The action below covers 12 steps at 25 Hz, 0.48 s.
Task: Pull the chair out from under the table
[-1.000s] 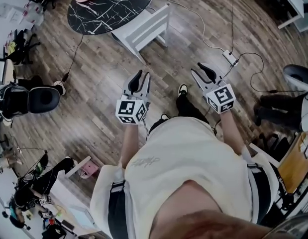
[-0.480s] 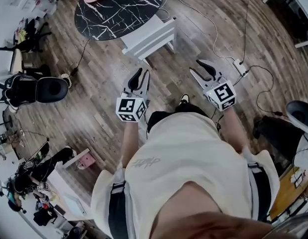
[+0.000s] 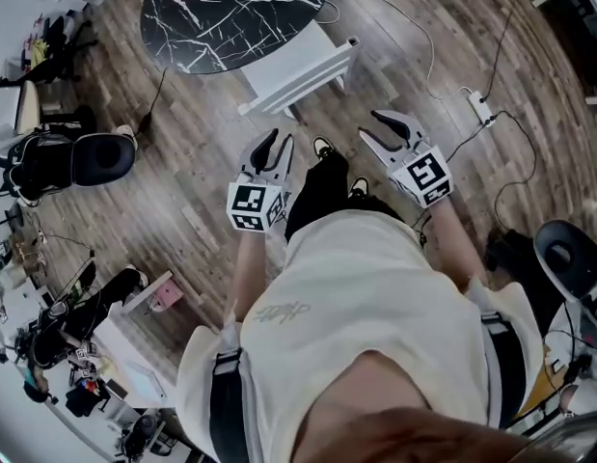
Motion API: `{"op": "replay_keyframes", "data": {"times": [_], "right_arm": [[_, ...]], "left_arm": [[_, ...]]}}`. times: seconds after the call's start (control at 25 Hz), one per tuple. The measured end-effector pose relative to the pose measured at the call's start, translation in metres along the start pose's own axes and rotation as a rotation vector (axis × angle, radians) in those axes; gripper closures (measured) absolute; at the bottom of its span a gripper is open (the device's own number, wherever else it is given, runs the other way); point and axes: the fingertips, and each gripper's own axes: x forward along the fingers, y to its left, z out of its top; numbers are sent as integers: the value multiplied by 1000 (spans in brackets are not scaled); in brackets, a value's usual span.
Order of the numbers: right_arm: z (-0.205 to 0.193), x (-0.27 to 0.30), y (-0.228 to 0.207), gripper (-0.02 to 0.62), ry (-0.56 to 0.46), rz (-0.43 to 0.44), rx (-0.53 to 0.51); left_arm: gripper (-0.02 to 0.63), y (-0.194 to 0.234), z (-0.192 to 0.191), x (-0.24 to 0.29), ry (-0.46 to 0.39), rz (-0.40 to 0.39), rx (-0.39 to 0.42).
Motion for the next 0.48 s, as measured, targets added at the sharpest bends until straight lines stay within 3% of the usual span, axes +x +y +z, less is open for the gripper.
{"op": "replay_keyframes", "data": {"times": [0.36, 0.48], "right_arm": [[29, 70, -41, 425, 133, 66, -138], [34, 102, -51, 425, 167, 104, -197]], "left_arm": [[491, 64, 22, 70, 58, -61, 71], [491, 78, 13, 82, 110, -95, 120]]}}
